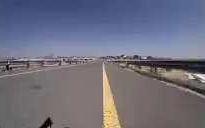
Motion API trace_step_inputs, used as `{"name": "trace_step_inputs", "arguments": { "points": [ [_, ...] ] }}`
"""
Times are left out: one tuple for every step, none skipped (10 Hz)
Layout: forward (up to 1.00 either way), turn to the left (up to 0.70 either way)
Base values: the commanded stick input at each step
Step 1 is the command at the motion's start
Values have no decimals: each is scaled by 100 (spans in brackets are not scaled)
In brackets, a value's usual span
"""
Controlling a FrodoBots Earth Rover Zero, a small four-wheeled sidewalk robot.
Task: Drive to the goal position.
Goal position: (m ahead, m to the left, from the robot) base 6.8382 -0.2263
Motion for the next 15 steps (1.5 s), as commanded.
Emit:
{"name": "trace_step_inputs", "arguments": {
  "points": [
    [100, 0],
    [100, 0],
    [100, 0],
    [100, 0],
    [100, 0],
    [100, 0],
    [100, 0],
    [100, 0],
    [100, 4],
    [100, 17],
    [100, 0],
    [100, 0],
    [100, 0],
    [100, 0],
    [100, 0]
  ]
}}
